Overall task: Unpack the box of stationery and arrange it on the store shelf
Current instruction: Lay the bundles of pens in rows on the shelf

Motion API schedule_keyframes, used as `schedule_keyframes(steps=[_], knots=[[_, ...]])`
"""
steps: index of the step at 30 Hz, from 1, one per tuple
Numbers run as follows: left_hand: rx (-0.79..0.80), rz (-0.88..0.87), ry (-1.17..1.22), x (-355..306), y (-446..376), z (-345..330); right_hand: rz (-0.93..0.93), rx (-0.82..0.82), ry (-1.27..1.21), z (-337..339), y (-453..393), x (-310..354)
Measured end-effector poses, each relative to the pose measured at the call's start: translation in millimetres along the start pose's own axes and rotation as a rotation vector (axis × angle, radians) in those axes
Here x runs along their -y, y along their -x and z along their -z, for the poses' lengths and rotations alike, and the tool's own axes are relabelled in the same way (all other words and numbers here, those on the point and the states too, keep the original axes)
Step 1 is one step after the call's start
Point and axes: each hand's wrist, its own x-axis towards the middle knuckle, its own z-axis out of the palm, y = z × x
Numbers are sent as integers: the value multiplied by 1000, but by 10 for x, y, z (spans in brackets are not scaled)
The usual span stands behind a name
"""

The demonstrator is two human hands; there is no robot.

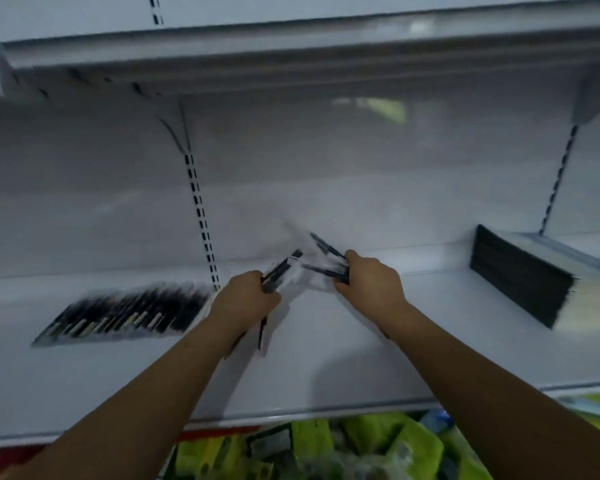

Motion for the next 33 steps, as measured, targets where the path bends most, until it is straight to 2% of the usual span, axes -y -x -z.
schedule_keyframes(steps=[2, 5, 10, 13, 16, 19, 21, 23, 25, 28, 31, 33], knots=[[-34, -70, -210, 29, -111, -108, -53, 23, 23, -186, -9, -157], [-36, -154, -282, 207, -250, -341, -100, 101, 171, -388, 22, -314], [-74, -185, -237, 423, -301, -428, -48, 117, 249, -453, 57, -319], [5, -210, -162, 502, -316, -247, -51, 99, 248, -458, 44, -286], [67, -274, -225, 734, -346, 28, -9, 0, 258, -442, 21, -304], [26, -299, -246, 1036, -276, 144, 54, -181, 203, -420, -15, -246], [31, -334, -294, 1149, -196, 112, 137, -220, 162, -393, -72, -131], [42, -343, -253, 1167, -188, 68, 241, -113, 52, -396, -134, 14], [19, -361, -205, 1130, -243, 42, 317, 117, -89, -445, -189, 167], [42, -389, -168, 1043, -370, 19, 377, 360, -86, -548, -362, 338], [111, -394, -72, 971, -457, -10, 354, 379, -122, -664, -503, 391], [64, -401, 3, 971, -472, -46, 339, 319, -209, -722, -519, 357]])
